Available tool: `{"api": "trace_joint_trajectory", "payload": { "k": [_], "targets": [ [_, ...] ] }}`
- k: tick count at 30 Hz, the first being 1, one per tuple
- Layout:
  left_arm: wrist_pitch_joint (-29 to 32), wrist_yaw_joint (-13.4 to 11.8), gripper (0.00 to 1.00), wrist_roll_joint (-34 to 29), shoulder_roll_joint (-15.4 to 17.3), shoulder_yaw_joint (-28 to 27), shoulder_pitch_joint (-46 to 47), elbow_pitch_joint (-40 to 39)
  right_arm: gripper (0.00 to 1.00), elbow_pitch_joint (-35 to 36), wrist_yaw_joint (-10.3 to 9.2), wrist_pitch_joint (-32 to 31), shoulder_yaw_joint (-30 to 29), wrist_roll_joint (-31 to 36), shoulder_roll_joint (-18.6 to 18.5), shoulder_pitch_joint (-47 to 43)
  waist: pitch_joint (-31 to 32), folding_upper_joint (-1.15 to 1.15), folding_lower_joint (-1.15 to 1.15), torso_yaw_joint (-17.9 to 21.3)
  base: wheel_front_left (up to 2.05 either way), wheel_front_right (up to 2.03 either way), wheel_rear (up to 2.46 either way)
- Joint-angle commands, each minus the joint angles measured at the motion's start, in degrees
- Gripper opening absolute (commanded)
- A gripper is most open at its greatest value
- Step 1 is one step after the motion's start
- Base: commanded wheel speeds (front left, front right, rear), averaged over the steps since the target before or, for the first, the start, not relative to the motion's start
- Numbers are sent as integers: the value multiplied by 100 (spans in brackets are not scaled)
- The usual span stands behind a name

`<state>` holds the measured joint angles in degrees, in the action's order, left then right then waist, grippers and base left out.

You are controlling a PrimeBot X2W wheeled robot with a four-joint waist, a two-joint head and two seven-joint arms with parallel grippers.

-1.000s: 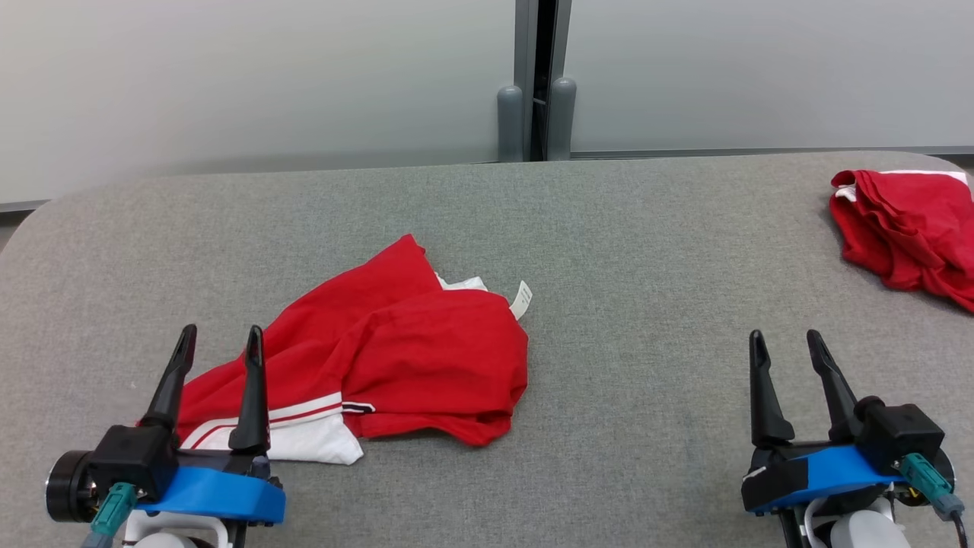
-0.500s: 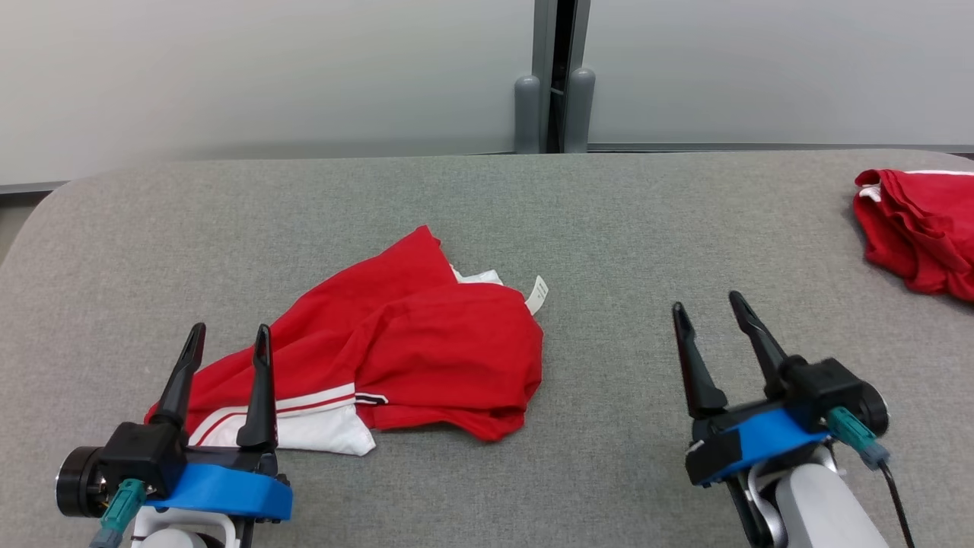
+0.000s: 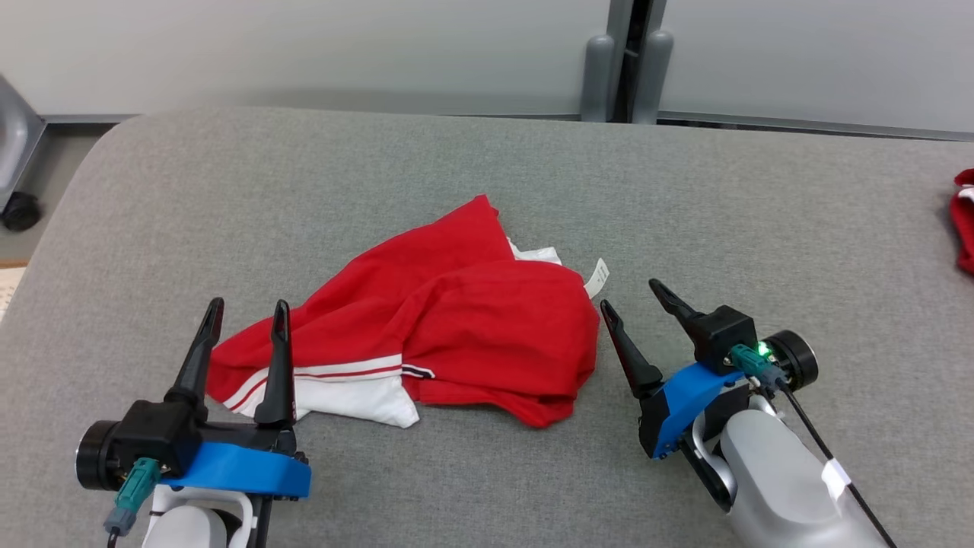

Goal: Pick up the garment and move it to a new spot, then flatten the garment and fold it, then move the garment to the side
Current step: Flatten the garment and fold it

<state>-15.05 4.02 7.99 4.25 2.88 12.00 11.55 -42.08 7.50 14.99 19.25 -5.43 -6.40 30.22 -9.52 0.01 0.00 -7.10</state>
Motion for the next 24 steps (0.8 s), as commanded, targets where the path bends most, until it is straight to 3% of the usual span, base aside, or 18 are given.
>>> {"api": "trace_joint_trajectory", "payload": {
  "k": [1, 5, 15, 17, 18, 24],
  "targets": [
    [-16, 21, 100, -23, -24, -13, 97, 22, 100, -284, -2, 27, 79, -63, -9, 186, -161, -1, 0, -173, 0, 0, 0],
    [-16, 58, 100, -28, -81, 13, 213, 34, 100, -1078, -2, 27, 227, -165, 71, 503, -340, -1, 0, -379, 0, 0, 0],
    [-16, 79, 100, -44, -124, 39, 286, 73, 100, -2045, -1, -3, 808, -325, 258, 763, -434, -1, 0, -502, 0, 0, 0],
    [-16, 83, 100, -41, -126, 56, 311, 80, 22, -2253, -1, -43, 944, -394, 289, 801, -433, -1, 0, -515, 0, 0, 0],
    [-16, 83, 100, -35, -126, 64, 314, 83, 0, -2309, -1, -41, 994, -448, 302, 819, -430, -1, 0, -520, 0, 0, 0],
    [-16, 13, 100, 33, -125, 68, 223, 79, 0, -2234, -8, -7, 1017, -638, 138, 1015, -359, -1, 0, -440, 0, 0, 0]
  ]
}}
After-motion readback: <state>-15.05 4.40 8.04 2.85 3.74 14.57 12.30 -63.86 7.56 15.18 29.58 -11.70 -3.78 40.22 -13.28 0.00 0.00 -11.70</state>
